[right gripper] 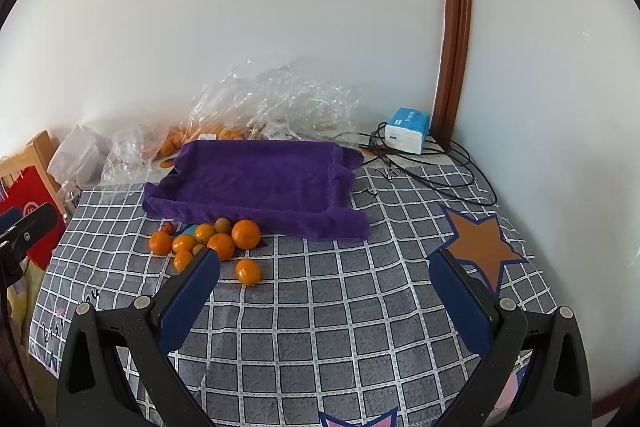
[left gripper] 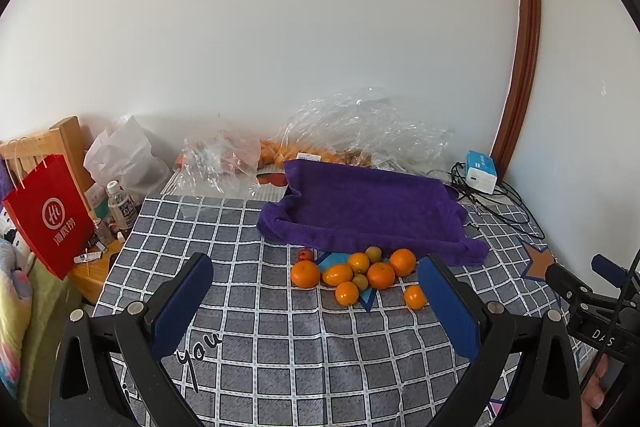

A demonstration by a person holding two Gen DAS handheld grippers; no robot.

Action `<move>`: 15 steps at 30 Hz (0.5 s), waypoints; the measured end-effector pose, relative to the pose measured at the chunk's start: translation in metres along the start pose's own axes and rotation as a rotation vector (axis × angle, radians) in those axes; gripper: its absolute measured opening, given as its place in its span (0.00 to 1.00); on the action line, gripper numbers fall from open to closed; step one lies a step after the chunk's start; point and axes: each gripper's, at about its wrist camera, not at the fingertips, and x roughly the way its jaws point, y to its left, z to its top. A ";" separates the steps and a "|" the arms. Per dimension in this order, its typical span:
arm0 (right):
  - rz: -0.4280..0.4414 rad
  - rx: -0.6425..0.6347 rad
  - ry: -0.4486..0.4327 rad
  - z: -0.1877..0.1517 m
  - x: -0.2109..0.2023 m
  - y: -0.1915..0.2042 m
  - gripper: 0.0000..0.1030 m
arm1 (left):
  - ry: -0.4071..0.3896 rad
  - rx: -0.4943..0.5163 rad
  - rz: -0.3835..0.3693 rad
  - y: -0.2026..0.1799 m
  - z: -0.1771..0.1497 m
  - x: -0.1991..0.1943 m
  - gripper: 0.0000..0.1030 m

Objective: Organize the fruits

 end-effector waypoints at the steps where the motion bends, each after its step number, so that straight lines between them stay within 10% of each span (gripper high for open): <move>1: 0.000 -0.002 -0.004 0.000 0.002 0.001 1.00 | -0.001 -0.003 0.000 0.001 0.000 0.003 1.00; 15: -0.033 -0.066 -0.027 -0.007 0.065 0.019 1.00 | 0.051 -0.042 0.013 0.032 -0.013 0.072 0.99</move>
